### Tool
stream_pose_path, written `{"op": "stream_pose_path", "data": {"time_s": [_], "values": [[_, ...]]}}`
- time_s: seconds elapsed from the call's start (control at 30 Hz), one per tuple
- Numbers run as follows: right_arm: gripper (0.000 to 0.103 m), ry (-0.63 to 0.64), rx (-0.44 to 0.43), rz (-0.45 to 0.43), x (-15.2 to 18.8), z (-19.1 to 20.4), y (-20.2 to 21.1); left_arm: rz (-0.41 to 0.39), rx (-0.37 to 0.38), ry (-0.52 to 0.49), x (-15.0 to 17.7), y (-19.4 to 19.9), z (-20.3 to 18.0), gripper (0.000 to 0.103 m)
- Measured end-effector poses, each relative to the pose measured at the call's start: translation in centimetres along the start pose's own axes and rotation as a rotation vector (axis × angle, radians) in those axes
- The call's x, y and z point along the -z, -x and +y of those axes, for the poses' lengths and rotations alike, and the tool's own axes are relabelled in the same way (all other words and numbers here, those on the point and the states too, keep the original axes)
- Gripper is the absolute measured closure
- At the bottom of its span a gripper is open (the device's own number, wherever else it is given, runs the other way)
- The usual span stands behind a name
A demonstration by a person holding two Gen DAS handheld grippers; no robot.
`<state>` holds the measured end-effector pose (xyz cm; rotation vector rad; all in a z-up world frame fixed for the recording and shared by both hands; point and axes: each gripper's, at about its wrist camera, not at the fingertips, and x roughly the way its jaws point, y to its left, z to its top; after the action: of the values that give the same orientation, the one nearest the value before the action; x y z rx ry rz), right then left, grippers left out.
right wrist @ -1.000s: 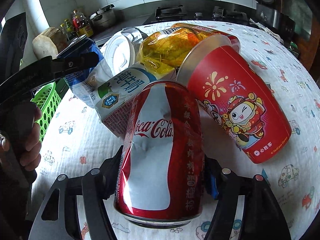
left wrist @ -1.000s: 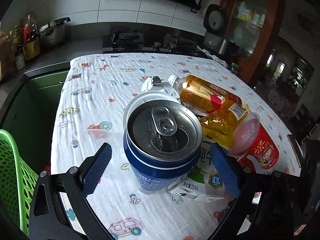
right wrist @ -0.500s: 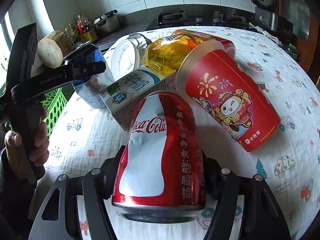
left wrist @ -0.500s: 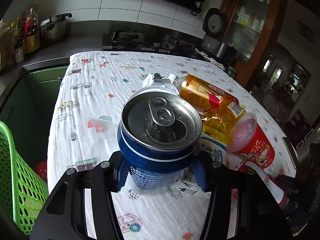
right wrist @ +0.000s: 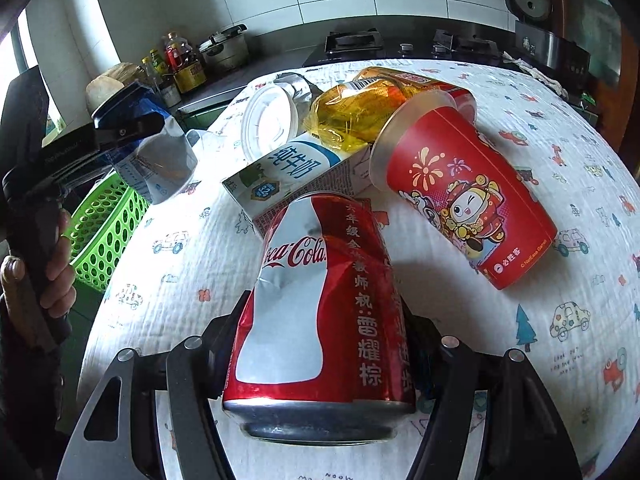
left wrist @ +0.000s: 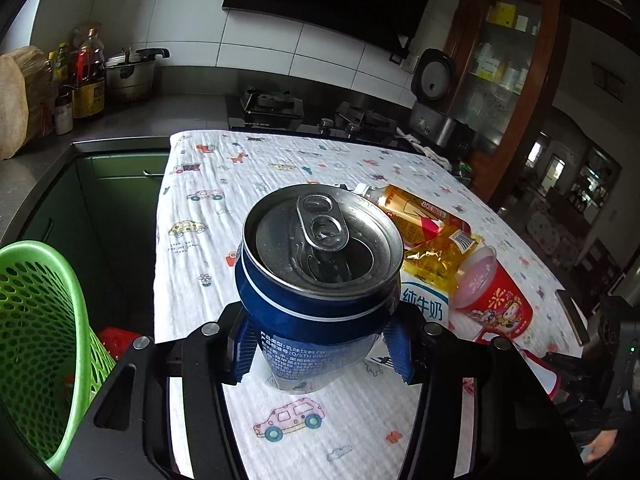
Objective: Collect trash
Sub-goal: 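Drop the blue can into the green basket with the left tool while the right tool holds the Coca-Cola can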
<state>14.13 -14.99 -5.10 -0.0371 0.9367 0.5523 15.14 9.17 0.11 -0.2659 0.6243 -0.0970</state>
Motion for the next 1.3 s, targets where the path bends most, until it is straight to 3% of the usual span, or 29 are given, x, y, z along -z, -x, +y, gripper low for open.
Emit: {"op": "stream_pose_path", "data": {"time_s": [0.1,0.23,0.33,0.4,0.57,0.8,0.97,1.3], "values": [[0.038,0.001,-0.008,0.024,0.3,0.2,-0.5,-0.013,-0.018,0.001,-0.1,1.0,0.7,0.05],[0.02,0.015,0.006,0.028,0.3,0.4,-0.6,-0.029,-0.035,0.001,-0.3,2.2,1.5,0.05],[0.02,0.016,0.0,0.042,0.1,0.3,-0.6,-0.035,-0.047,-0.001,-0.3,2.9,2.0,0.05],[0.022,0.003,-0.017,0.06,-0.1,0.2,-0.9,-0.04,-0.055,-0.001,-0.3,3.3,2.4,0.05],[0.04,0.015,-0.023,0.094,-0.4,0.5,-1.9,-0.053,-0.086,0.003,-0.4,4.8,3.7,0.05],[0.041,0.078,-0.006,0.067,-0.5,2.3,-1.0,-0.072,-0.168,0.029,-0.3,7.9,7.2,0.05],[0.041,0.117,-0.048,0.01,-1.6,4.2,0.8,-0.055,-0.267,0.076,0.4,9.3,11.2,0.05],[0.041,0.218,-0.156,-0.021,-4.2,10.4,0.6,0.109,-0.406,0.189,3.9,9.0,19.3,0.049]]}}
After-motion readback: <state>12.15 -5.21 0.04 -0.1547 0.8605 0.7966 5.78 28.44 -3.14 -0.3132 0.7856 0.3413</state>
